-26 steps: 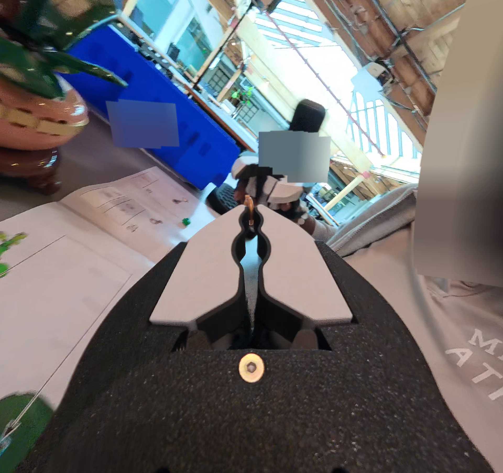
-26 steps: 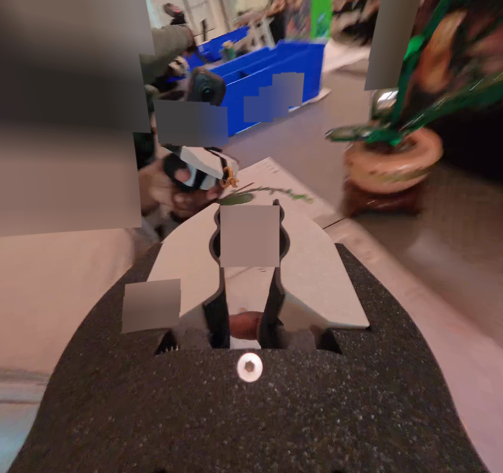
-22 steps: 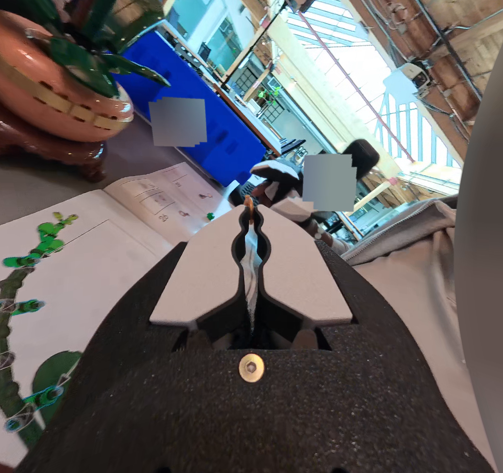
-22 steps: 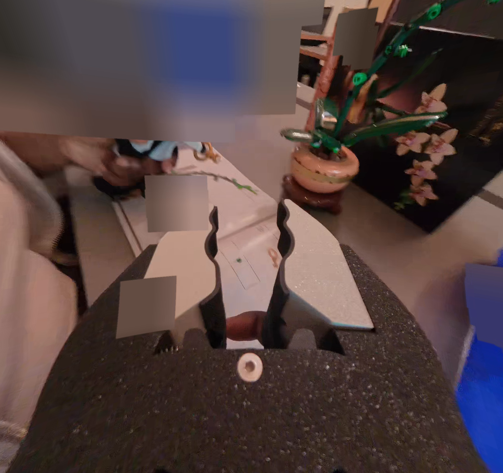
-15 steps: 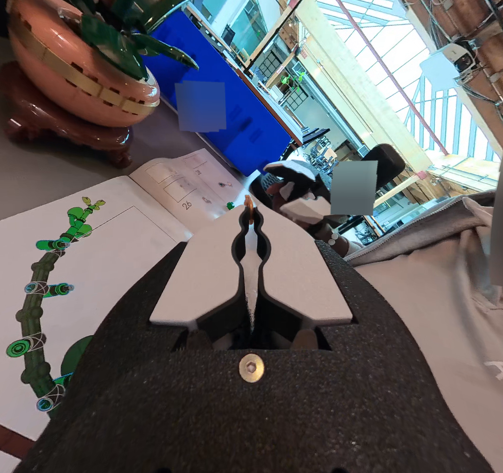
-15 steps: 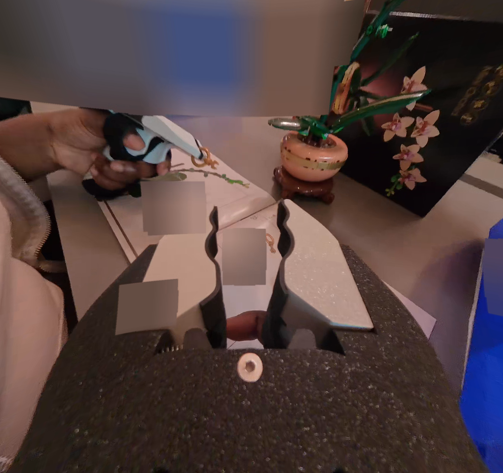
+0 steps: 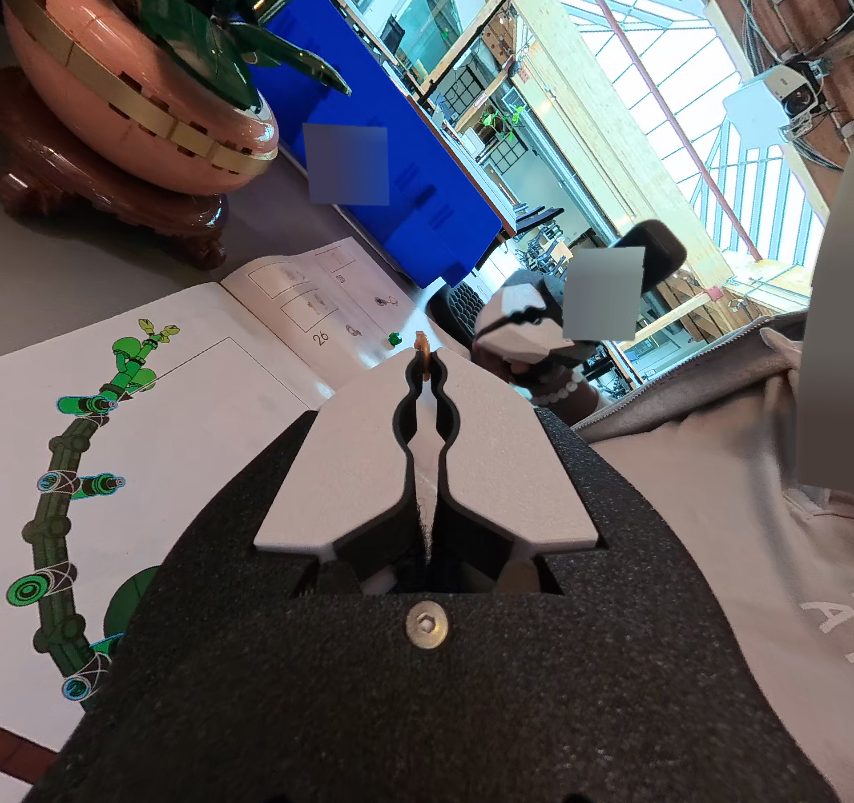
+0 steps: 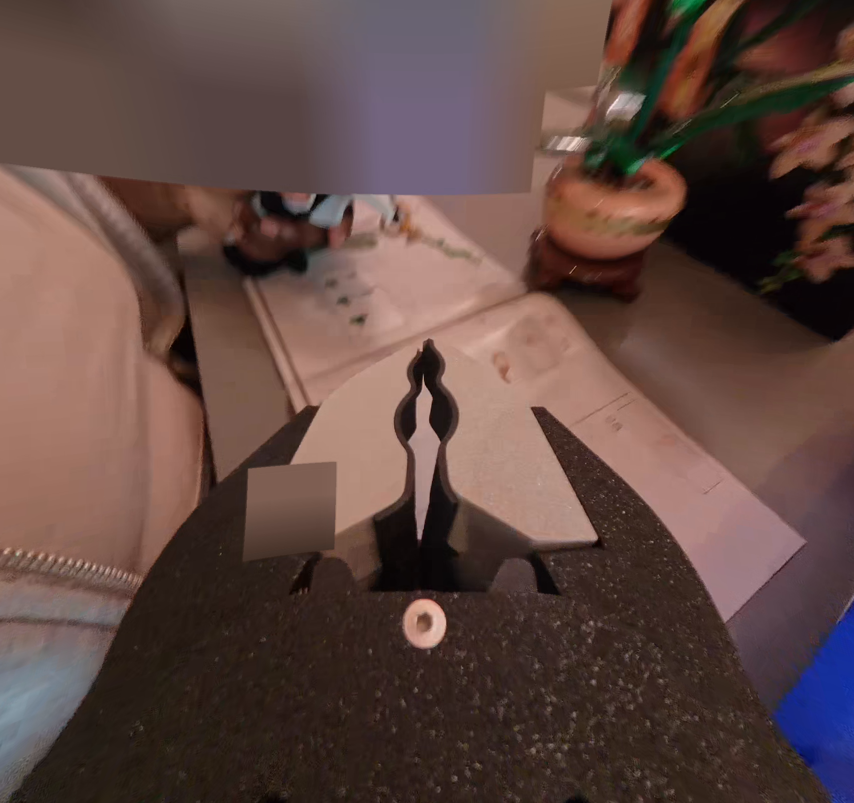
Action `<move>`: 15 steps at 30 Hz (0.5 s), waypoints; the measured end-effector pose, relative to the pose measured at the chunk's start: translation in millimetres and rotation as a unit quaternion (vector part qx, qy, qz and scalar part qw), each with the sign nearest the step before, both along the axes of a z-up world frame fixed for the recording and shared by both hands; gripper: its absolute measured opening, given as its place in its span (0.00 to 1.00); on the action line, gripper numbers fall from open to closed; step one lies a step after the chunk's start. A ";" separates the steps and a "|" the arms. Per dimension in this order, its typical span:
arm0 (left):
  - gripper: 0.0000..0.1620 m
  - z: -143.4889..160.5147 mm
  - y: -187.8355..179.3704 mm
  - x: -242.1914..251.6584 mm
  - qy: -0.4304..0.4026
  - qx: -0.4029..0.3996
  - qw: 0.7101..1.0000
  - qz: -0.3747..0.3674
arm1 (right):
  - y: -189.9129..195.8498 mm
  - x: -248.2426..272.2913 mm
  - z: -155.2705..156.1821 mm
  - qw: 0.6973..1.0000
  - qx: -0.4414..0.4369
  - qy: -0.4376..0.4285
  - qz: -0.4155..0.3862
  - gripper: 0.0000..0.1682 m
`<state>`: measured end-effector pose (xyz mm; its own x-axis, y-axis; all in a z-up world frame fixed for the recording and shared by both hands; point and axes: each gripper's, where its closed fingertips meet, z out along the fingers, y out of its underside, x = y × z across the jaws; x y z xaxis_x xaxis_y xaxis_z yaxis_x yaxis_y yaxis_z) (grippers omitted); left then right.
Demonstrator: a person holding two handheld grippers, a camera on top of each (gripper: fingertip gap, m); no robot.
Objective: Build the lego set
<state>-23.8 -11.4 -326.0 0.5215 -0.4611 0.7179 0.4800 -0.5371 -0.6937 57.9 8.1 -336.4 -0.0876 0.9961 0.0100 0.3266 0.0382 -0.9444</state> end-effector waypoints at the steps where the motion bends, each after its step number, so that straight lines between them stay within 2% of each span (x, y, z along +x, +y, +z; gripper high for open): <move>1: 0.01 0.2 -0.3 0.4 0.001 0.001 1.000 -0.001 | -3.7 2.2 -9.5 0.999 0.009 -0.046 0.017 0.00; 3: 0.01 0.1 -0.6 1.1 0.003 0.003 1.000 -0.002 | -5.6 3.1 -18.3 0.996 0.034 -0.082 0.024 0.00; 5: 0.01 0.4 -0.8 1.5 0.005 0.005 1.000 -0.003 | -6.6 1.1 -24.8 0.996 0.019 -0.088 0.015 0.00; 10: 0.01 -0.6 -1.3 3.3 0.013 0.005 1.000 -0.006 | 21.5 7.9 -28.9 0.985 -0.032 -0.145 -0.089 0.04; 13: 0.01 -2.0 -2.0 6.2 0.020 0.003 1.000 -0.015 | 38.2 20.6 -34.9 0.967 -0.001 -0.230 -0.108 0.07; 15: 0.01 -2.5 -2.5 7.9 0.022 0.003 1.000 -0.021 | 41.4 21.3 -39.4 0.960 0.018 -0.262 -0.093 0.07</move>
<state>-15.9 -14.0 -328.5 0.5325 -0.4874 0.6920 0.4255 -0.5526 -0.7166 79.2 49.5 -375.9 0.0897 0.9949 0.0470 0.7608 -0.0380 -0.6479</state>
